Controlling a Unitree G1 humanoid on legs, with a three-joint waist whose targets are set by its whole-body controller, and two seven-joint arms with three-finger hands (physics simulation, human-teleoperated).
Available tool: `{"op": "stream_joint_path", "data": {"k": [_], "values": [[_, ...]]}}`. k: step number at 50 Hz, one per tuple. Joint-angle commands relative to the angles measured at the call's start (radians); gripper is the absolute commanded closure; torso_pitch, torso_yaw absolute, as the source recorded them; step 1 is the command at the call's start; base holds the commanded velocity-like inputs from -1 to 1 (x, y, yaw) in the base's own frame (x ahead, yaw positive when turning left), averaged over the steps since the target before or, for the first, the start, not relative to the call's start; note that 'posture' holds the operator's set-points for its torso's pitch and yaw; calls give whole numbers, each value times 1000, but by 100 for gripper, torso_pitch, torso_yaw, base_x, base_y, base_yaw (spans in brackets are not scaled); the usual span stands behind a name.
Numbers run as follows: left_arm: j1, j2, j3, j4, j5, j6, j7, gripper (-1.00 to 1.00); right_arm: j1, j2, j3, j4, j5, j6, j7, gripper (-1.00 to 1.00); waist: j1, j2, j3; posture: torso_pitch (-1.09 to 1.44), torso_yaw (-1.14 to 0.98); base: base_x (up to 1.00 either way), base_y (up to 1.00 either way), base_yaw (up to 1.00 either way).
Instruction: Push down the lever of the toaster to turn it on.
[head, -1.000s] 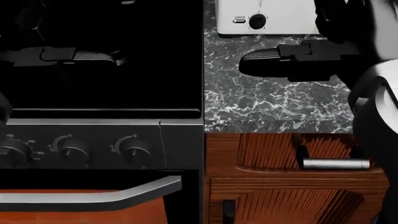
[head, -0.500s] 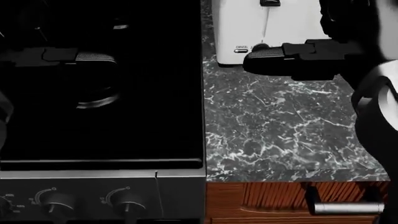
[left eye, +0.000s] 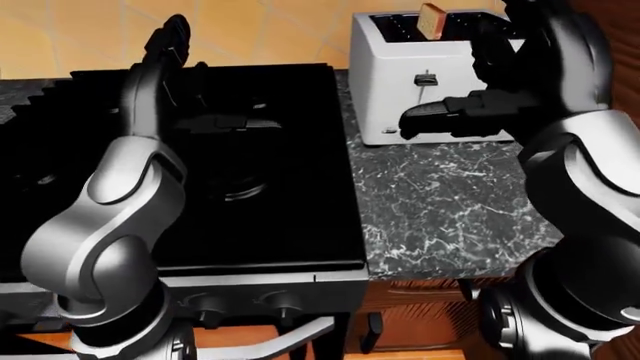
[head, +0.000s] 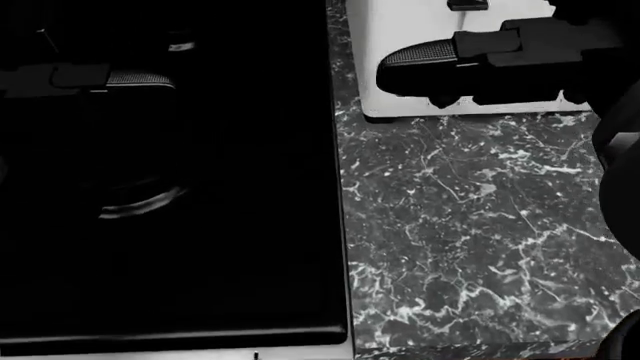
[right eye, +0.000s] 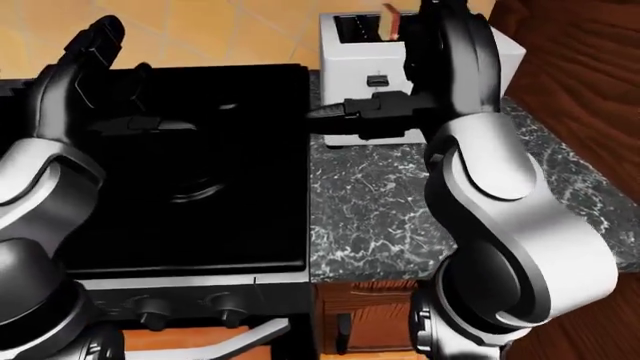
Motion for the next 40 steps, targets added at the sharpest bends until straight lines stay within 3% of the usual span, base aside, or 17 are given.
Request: {"op": "stream_joint_path", "data": {"k": [1, 7, 12, 30, 40], "values": [[-25, 10, 12, -19, 8, -35, -4, -100, -39, -5, -3, -26, 6, -6, -6, -100, 2, -2, -27, 0, 0, 0, 0, 0], [-34, 9, 11, -22, 5, -16, -2, -100, -46, -2, -2, -37, 15, 6, -7, -100, -1, -5, -24, -1, 0, 0, 0, 0], [-31, 6, 7, -9, 12, -25, -10, -100, -40, -1, 5, -25, 12, -12, -3, -100, -1, -6, -42, -6, 0, 0, 0, 0], [-27, 0, 6, 3, 28, -34, -19, -100, 32, 20, 39, 37, -28, -122, 32, -100, 0, -7, -147, -22, 0, 0, 0, 0], [-27, -7, 1, 1, 40, -34, -27, -100, 77, 45, 72, 84, -79, -195, 70, -100, 6, -7, -218, -30, 0, 0, 0, 0]]}}
